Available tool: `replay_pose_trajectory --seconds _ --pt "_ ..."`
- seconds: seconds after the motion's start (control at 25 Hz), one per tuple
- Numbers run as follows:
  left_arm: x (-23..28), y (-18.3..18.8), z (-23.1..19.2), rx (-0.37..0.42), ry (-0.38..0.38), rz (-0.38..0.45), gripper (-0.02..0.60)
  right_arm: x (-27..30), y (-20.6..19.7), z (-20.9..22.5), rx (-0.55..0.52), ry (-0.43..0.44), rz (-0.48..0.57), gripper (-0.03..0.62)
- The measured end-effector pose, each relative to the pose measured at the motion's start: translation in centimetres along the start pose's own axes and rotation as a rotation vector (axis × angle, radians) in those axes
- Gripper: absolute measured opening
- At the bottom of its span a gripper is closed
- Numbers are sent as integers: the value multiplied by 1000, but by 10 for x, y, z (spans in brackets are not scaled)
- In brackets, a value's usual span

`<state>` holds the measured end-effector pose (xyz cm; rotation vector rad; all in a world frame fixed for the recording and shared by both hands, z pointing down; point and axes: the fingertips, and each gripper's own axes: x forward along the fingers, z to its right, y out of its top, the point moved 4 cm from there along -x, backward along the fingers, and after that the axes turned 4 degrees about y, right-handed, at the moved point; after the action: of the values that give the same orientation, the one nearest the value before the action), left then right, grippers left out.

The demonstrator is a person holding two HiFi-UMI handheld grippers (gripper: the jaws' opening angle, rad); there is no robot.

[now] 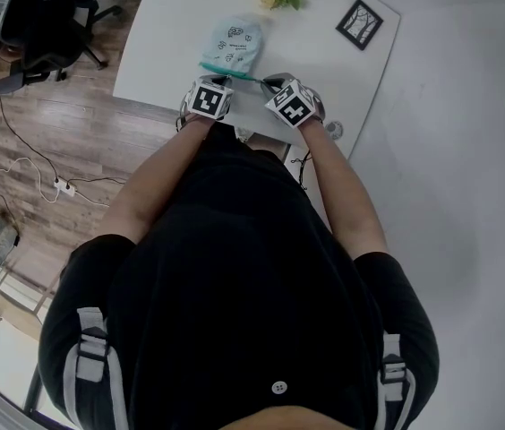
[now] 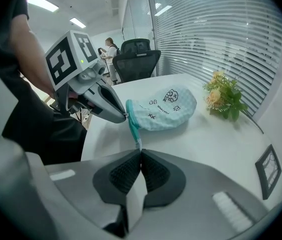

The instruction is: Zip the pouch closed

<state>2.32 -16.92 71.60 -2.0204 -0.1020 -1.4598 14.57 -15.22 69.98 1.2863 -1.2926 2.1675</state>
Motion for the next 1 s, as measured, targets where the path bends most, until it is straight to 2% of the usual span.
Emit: replay_pose_trajectory --seconds 1.0 --pt "-11 -6 -34 -34 69 -18 9 -11 -14 9 29 -42 -9 11"
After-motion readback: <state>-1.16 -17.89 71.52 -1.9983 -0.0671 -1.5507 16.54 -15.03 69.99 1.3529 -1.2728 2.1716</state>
